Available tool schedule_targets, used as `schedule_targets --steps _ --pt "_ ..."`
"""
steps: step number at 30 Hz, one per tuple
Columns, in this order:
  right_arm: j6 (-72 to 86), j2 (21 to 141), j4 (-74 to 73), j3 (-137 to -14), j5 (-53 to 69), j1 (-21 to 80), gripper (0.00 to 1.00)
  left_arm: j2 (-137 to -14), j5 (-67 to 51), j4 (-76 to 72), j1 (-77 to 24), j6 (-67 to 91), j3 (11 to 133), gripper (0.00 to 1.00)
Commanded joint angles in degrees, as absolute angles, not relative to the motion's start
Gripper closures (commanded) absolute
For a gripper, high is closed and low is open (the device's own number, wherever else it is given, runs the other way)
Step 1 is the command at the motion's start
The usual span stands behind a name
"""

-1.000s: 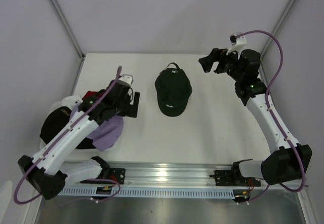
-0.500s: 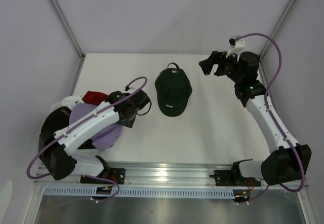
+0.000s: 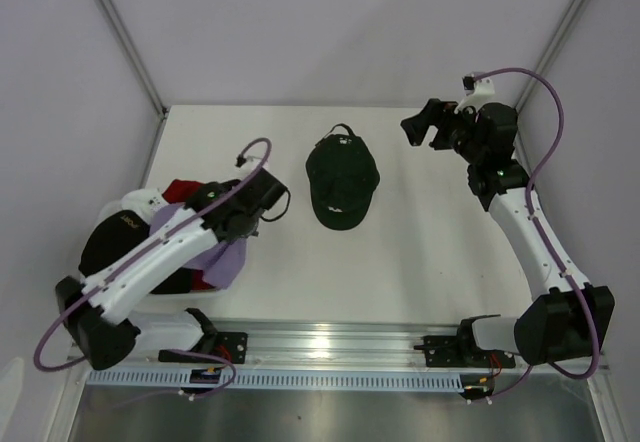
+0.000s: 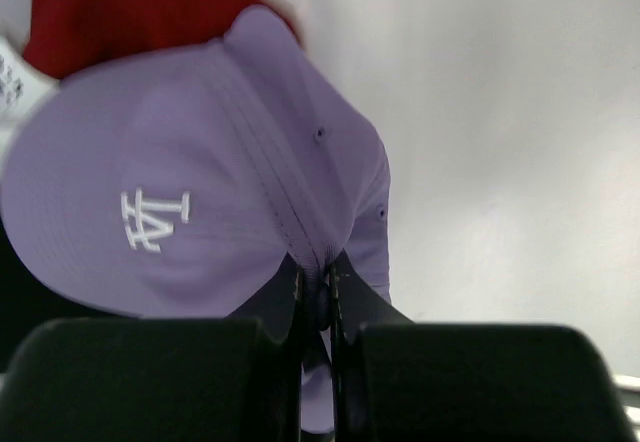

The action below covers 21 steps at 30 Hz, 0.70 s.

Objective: Stack the hats

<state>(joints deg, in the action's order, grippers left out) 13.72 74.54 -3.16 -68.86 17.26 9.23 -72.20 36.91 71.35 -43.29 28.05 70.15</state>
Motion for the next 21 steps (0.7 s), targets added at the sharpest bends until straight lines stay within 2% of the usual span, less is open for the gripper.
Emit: schedule_targets --steps 1,2,5,12,18,21 --pt "17.3 72.5 -1.2 -68.2 17.2 7.5 0.01 -61.5 36.8 51.1 -43.8 28.3 77.2 0.99" --pt "18.3 72.2 -1.1 -67.9 17.7 6.9 0.01 -56.6 33.1 45.6 -43.8 26.7 76.3 0.99" --pt "19.4 71.1 -0.6 -66.4 17.3 6.2 0.01 -52.2 30.0 28.7 -43.8 29.9 74.3 0.99" --pt "22.0 70.0 1.7 -65.1 19.9 4.7 0.01 -55.5 30.2 9.1 -43.9 49.5 69.3 0.99" --pt "25.2 68.4 13.7 -60.6 35.5 4.7 0.01 -62.8 32.5 10.4 -44.6 61.1 72.7 0.99" --pt "32.5 67.5 22.5 -58.0 40.0 5.1 0.01 -66.0 35.6 19.0 -46.1 68.3 77.7 0.99"
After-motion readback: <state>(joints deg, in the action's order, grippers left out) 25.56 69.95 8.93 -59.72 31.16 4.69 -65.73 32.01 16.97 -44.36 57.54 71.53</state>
